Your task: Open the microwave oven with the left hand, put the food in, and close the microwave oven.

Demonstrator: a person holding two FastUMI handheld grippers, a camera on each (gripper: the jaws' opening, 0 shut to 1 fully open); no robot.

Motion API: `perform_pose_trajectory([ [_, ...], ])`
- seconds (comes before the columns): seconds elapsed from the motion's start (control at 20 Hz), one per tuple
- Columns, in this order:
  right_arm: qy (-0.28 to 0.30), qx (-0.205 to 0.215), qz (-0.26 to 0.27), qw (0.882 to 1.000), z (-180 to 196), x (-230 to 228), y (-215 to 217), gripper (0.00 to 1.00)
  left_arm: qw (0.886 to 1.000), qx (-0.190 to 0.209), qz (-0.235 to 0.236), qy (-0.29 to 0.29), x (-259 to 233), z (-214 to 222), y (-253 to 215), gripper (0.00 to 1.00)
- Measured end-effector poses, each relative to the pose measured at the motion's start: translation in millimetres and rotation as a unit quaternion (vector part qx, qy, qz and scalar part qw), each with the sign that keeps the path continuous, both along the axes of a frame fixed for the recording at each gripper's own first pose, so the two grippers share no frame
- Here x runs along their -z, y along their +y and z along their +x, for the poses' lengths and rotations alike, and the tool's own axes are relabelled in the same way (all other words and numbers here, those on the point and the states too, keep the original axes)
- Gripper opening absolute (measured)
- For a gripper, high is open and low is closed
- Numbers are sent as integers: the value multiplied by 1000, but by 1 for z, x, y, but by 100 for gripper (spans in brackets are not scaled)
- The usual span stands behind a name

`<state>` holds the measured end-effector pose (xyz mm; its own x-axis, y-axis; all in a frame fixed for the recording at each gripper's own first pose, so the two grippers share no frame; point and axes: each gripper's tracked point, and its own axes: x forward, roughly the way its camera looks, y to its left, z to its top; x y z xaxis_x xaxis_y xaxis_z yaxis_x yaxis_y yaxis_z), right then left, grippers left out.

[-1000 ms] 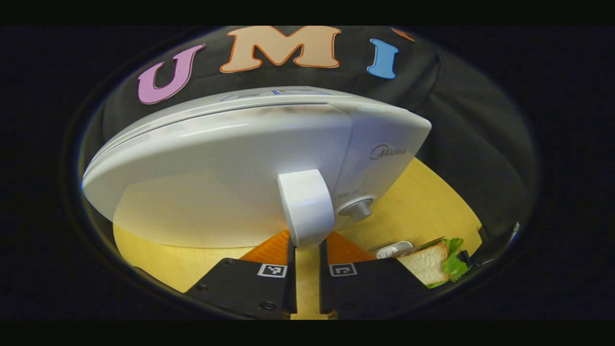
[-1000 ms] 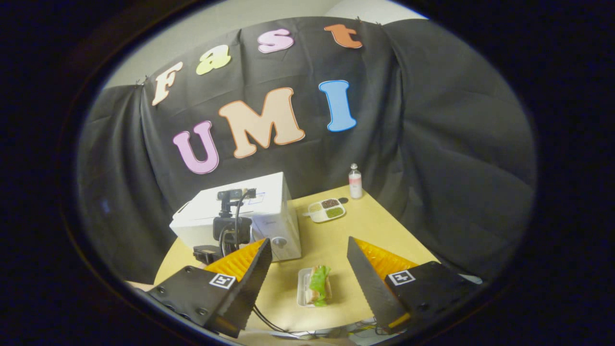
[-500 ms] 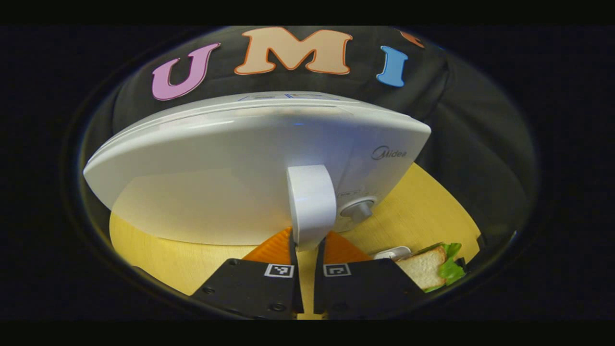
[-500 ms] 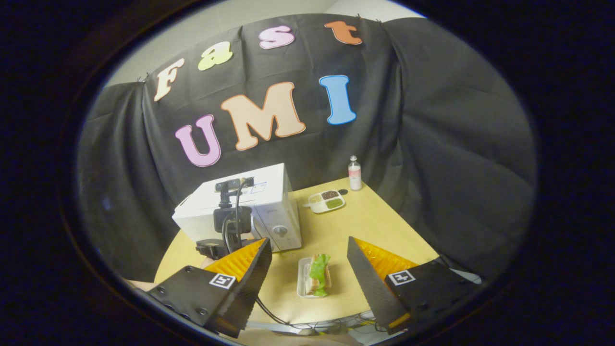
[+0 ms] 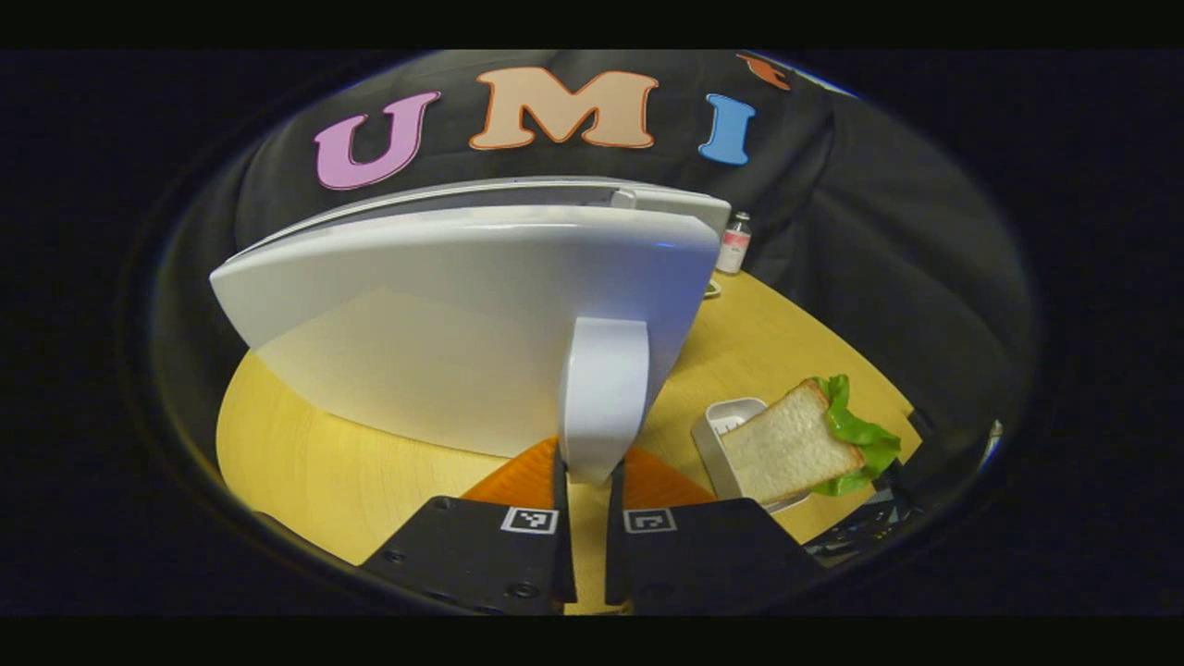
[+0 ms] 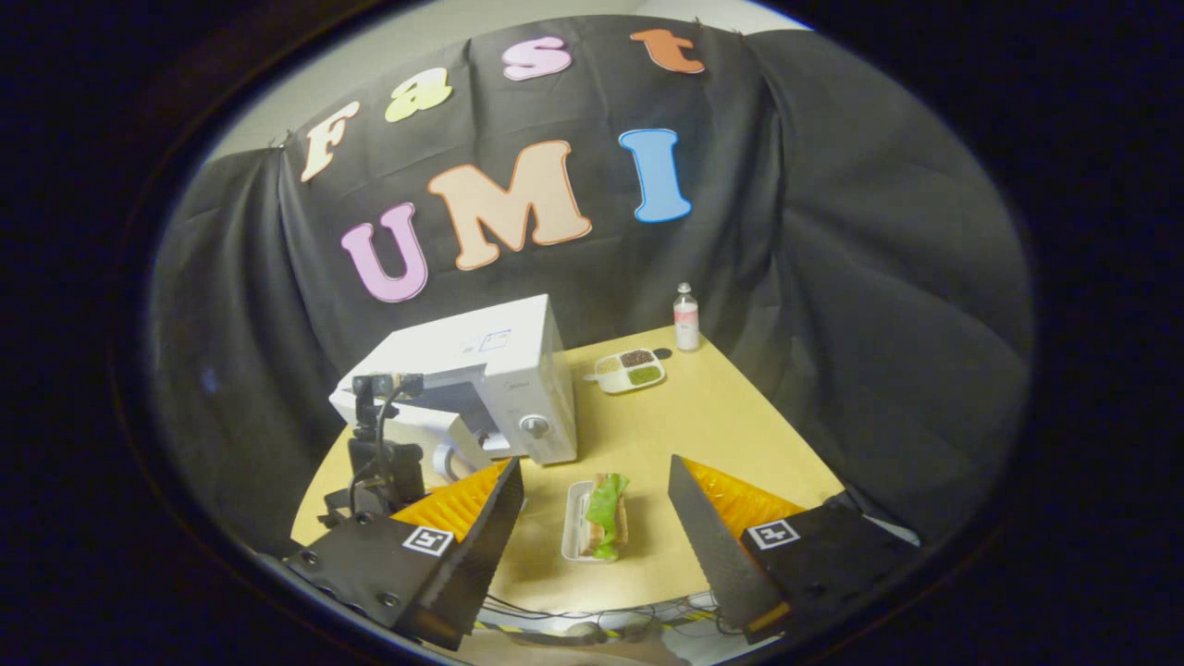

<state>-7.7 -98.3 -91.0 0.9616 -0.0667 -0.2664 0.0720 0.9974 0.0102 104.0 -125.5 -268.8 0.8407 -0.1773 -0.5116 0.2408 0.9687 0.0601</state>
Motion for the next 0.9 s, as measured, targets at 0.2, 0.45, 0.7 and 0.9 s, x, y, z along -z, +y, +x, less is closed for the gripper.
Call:
perform_pose_trajectory([
  [0.2, 13, -15, 1, 1000, -2, 9, 6, 92, 1000, -10, 2, -2, 4, -16, 11, 17],
  [0.45, 35, -23, 7, 999, -4, 26, 8, 92, 999, -44, -25, 13, 16, -33, 30, 45],
  [0.7, 52, -44, 2, 998, 3, 37, 14, 92, 994, -96, -37, 25, 23, -52, 63, 89],
  [0.9, 70, -55, 1, 996, 14, 47, 15, 92, 991, -119, -36, 41, 25, -77, 79, 98],
])
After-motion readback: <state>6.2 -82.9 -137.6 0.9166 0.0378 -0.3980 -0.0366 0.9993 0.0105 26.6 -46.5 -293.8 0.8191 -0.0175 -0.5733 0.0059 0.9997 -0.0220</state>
